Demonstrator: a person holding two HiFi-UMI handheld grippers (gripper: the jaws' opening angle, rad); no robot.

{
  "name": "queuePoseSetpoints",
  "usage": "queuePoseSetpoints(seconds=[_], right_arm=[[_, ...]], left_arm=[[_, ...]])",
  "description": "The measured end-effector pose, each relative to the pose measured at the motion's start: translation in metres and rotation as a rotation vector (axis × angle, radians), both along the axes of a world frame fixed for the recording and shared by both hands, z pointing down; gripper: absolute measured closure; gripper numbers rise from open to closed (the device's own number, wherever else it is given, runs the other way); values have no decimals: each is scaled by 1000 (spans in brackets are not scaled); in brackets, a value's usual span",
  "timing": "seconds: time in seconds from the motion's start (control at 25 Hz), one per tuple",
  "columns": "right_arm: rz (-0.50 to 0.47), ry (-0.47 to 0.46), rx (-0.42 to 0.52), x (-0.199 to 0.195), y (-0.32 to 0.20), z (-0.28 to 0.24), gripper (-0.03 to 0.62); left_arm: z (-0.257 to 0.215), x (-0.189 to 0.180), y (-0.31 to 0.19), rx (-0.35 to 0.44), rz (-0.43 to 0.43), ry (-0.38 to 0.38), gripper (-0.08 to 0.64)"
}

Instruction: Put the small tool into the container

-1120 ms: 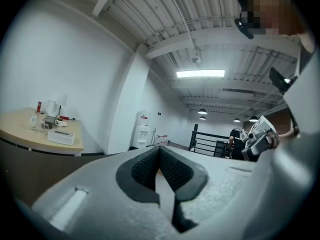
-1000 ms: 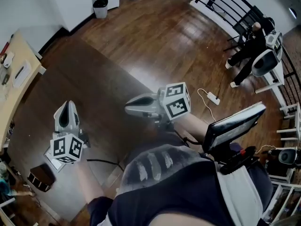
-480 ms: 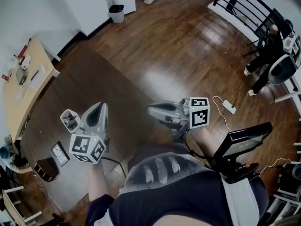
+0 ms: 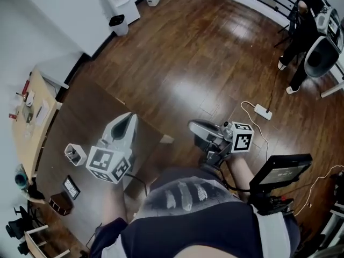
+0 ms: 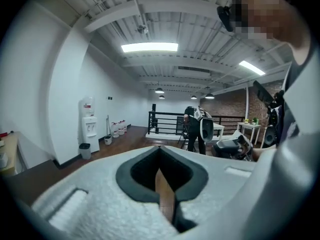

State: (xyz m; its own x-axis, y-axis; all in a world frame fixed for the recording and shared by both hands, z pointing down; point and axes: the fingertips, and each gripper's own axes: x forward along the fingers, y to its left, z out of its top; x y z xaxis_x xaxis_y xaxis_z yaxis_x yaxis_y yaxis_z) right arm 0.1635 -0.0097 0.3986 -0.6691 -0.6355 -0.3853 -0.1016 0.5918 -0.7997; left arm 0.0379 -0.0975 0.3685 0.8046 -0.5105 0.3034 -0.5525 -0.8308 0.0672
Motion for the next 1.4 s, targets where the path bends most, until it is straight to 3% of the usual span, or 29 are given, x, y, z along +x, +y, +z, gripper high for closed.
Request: queuePoseSetpoints(seconds=[0.12,0.28,0.56,0.72,0.92,1.12,1.24,1.4], right_arm=[[76,-30,-16,44,17,7,591],[153,-108,-32,106,29,11,591],[219,-131,-60,160,37,16,591],[239,-105,-85,167,20,23,591],[252,-77,-126,165,-20,16,591],[265,39,-179,176,-70,12,591],[268,107,-181,168,-114,7,591],[249,132,-220,173,-149,5,591]], left_arm=[[-2,40,9,1,42,-8,561],[-7,100,17,-6,88,54,561],[1,158,16,-37,150,57,561],[12,160,-6,-72,149,93,561],[3,155,-64,-114,105,322,561],[8,182,-107,-149,183,432,561],[17,195,-132,-202,250,450,561],[18,209,-155,-216,254,444,561]])
